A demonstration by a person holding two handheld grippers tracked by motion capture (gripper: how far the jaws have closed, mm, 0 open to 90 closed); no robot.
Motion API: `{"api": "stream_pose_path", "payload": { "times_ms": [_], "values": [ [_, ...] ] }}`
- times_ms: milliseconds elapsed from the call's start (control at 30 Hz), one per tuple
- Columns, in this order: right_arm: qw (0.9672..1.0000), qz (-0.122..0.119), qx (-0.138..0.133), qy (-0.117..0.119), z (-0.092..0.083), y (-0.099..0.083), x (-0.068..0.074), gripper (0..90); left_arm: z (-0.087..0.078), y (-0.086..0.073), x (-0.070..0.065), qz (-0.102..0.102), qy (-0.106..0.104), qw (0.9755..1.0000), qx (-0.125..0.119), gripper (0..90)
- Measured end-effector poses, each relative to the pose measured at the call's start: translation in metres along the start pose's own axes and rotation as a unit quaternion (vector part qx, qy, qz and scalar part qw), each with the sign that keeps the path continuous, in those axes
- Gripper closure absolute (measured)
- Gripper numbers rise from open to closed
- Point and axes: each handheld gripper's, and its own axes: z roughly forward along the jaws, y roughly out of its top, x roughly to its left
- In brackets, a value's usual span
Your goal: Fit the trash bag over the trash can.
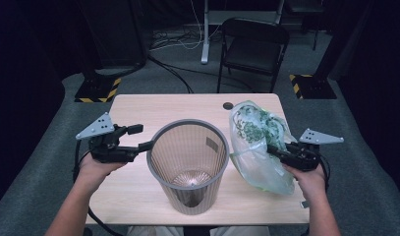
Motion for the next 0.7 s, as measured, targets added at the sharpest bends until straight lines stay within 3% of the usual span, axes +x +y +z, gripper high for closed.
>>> {"api": "stream_pose_path", "payload": {
  "times_ms": [133,433,700],
  "values": [
    [0.9999,-0.005,-0.012,0.008,-0.006,0.012,0.005,72.1,-0.002,0.000,0.000,0.000,0.001,1.0000,-0.002,30.4],
    [0.9996,-0.020,-0.013,0.013,-0.022,0.034,0.013,72.2,-0.002,0.000,-0.002,0.000,0.001,1.0000,-0.002,30.4],
    [0.9988,-0.025,-0.018,0.037,-0.035,0.053,0.023,72.0,-0.003,0.002,-0.006,0.002,0.001,1.0000,-0.005,30.4]
  ]
}}
